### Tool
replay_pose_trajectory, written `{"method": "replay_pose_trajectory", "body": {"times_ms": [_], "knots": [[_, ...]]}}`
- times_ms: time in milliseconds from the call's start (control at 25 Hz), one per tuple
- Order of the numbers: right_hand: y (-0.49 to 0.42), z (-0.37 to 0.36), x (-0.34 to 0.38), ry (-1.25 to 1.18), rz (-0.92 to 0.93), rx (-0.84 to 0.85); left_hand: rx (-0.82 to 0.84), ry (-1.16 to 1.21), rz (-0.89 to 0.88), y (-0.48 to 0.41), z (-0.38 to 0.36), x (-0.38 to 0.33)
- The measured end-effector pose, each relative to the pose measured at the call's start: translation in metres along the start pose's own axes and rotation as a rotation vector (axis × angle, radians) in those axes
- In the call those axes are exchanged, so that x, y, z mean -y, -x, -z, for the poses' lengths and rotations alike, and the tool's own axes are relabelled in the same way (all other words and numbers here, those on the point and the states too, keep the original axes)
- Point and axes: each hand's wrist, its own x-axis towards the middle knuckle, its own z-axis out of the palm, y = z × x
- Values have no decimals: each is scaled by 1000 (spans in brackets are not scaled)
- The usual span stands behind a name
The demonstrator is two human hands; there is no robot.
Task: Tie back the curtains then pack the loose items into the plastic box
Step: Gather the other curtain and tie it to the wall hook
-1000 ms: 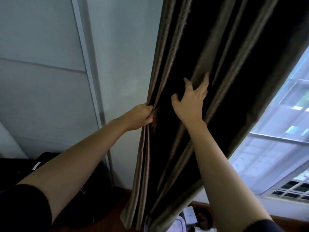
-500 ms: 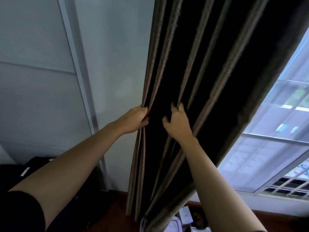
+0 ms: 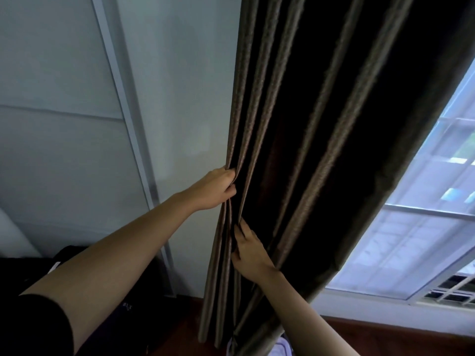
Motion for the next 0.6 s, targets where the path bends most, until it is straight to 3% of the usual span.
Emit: {"method": "replay_pose_trajectory", "body": {"times_ms": [280,400,520,600], "knots": [[5,-7,11,73,-13,-14,35,42,-18,-1,-5,-16],[13,-6,20,65,-74,41,46,36,-47,-2,-10,-28],[17,21,17,11,-15,134,-1,-35,-15,-2,-17,-32],[15,53,11,-27,35,-25,-9,-25,14,-1,-13,-25]]}}
